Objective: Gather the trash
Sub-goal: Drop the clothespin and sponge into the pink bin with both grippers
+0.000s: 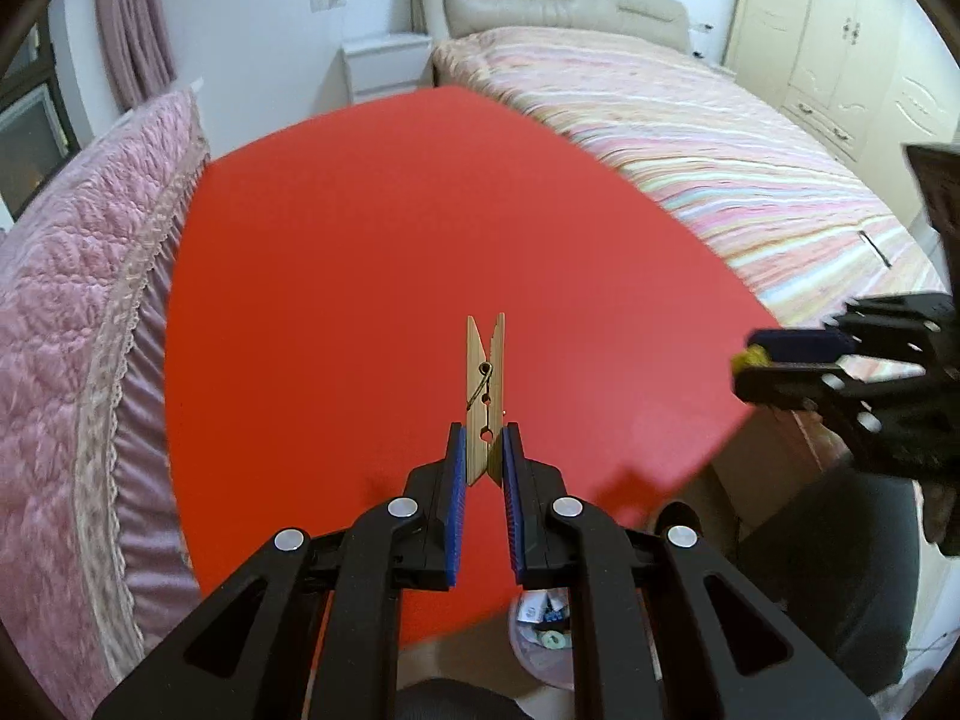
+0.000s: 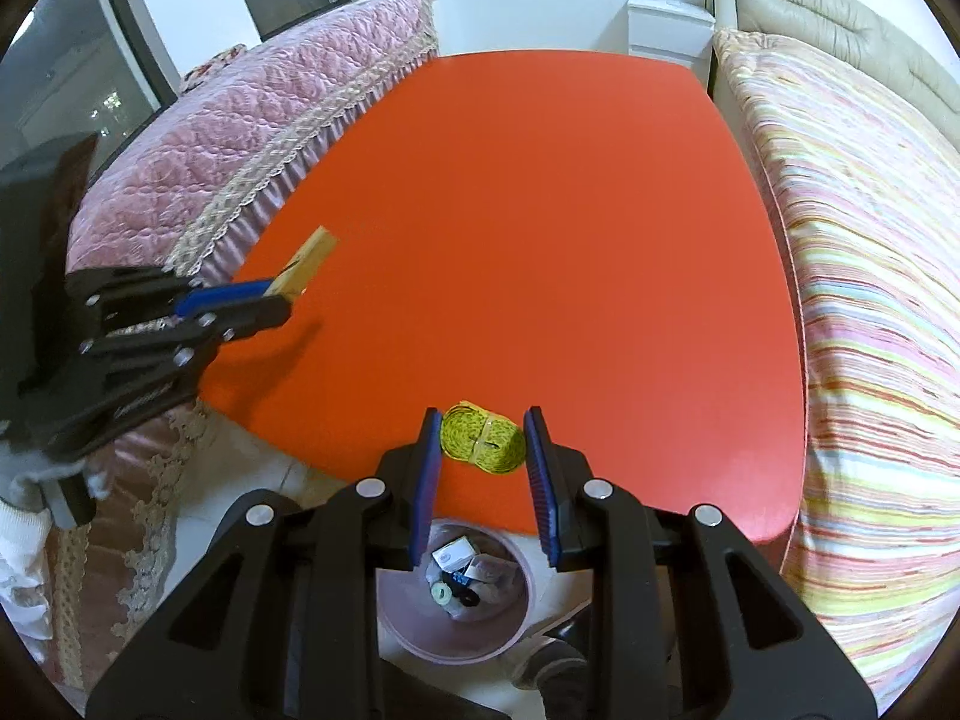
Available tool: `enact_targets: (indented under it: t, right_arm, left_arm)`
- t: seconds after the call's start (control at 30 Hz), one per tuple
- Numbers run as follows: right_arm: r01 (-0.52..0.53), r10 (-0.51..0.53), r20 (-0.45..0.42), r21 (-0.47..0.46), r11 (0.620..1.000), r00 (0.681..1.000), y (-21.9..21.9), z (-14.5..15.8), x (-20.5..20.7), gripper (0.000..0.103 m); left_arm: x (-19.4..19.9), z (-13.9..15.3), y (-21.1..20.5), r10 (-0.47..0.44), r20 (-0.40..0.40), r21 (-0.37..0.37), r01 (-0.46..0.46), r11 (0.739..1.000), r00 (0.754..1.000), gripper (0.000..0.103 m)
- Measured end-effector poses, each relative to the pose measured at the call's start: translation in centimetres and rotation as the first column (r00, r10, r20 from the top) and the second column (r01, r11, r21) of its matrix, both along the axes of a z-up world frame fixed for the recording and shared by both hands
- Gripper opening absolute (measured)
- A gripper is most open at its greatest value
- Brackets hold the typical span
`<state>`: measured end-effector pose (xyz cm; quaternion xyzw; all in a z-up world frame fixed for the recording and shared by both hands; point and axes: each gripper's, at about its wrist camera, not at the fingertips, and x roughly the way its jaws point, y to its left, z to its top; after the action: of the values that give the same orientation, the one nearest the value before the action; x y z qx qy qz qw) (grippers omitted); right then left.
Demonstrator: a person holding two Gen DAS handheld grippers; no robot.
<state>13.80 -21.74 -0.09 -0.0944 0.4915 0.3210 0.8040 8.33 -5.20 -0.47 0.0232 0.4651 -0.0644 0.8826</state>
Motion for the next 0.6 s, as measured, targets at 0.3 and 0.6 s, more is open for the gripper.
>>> enact_targets:
  t: [0.3,0.6]
  right_arm:
    - [-0.025,0.025,0.02,0.035,0.999,0.999,-2.1,0.4,-4.8,0.027]
    - [-0.074,0.074,0.018,0.008,0.997,0.997,-3.2,-1.1,-9.4,0.027]
  left_arm:
    - [-6.6,0.3,-2.3,-0.011,0.053,-0.074,0.015,0.997,0.999,0.012]
    - [-11.1,-0.9,-2.5,0.015,0.041,-0.104,-0.01,0.994,0.999,0.011]
